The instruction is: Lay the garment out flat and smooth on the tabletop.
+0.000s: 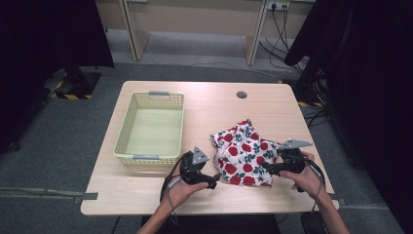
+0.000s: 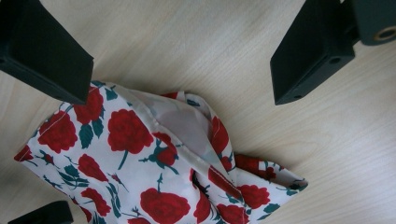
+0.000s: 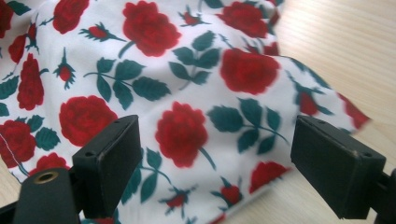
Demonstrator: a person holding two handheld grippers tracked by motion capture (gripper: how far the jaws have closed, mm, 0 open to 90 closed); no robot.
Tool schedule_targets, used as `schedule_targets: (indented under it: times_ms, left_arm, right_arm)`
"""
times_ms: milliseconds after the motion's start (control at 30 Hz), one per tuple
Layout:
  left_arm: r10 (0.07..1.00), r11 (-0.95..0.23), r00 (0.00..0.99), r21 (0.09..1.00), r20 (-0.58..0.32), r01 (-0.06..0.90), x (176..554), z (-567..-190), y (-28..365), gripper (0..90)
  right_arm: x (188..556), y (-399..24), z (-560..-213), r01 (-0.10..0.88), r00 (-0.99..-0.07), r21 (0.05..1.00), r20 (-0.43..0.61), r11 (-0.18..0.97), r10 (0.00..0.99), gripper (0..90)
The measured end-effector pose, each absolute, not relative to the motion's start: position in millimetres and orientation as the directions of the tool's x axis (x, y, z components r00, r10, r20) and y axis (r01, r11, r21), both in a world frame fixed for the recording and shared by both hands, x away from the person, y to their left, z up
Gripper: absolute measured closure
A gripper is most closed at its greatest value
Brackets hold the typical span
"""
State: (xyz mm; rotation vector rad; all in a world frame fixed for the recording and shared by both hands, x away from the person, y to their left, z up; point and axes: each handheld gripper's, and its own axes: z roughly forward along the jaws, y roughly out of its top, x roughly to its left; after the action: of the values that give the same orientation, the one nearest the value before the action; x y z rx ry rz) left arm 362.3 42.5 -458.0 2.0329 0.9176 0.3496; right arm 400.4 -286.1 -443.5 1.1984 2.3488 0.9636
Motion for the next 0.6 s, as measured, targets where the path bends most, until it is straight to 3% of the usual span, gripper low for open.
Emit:
schedule_targets:
  times_ms: [267,600]
  left_arm:
    - [0.716,-0.371,0.692,0.792,-0.089,0.485,383.0,-453.5,32.2,7.8]
    - [0.697,-0.357,0.702,0.78,-0.143,0.514,416.9,-455.9,10.7,18.6]
  right_arm:
    - [407.1,-276.0,-462.1,0.603,-0.609,0.663,0.023,0.444,0.793,16.6]
    - [397.7,-287.0,-471.5,0.607,-0.599,0.663,0.019,0.438,0.801,16.9]
